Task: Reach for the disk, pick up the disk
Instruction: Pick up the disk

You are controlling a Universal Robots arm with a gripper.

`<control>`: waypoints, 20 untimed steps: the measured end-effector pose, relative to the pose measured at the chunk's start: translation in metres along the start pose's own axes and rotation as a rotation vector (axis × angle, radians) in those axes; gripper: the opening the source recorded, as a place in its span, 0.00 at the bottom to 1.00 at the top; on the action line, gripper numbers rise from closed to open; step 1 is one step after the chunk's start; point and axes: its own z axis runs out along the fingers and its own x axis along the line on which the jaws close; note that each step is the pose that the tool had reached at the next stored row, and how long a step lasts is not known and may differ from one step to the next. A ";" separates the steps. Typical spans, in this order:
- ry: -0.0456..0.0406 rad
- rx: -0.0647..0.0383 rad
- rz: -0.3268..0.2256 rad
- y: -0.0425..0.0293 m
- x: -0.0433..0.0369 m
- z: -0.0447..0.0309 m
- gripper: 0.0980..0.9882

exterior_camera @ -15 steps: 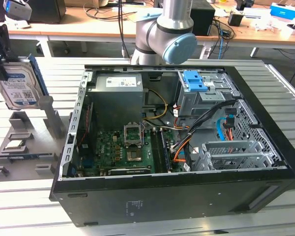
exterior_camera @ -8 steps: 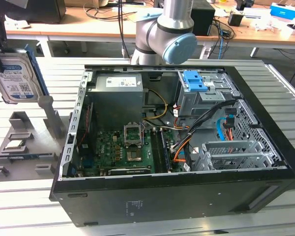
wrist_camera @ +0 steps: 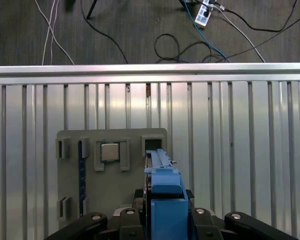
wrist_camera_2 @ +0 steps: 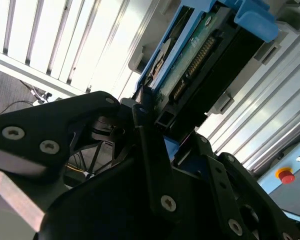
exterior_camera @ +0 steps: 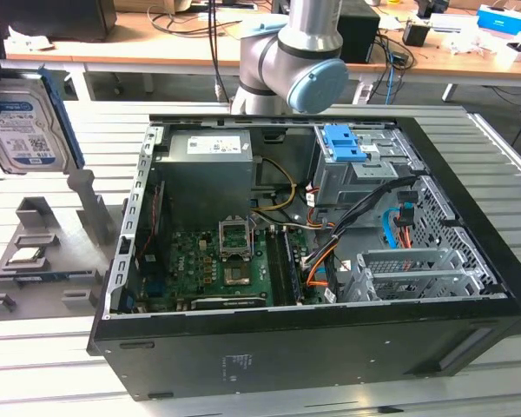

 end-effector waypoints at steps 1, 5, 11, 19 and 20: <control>0.0000 0.000 0.000 0.0000 -0.0001 -0.0019 0.30; 0.0000 -0.001 0.000 0.0001 -0.0004 -0.0120 0.30; 0.0001 -0.002 0.000 0.0005 -0.0009 -0.0294 0.30; 0.0001 -0.005 0.000 0.0011 -0.0019 -0.0642 0.30; 0.0001 -0.006 0.000 0.0012 -0.0021 -0.0708 0.30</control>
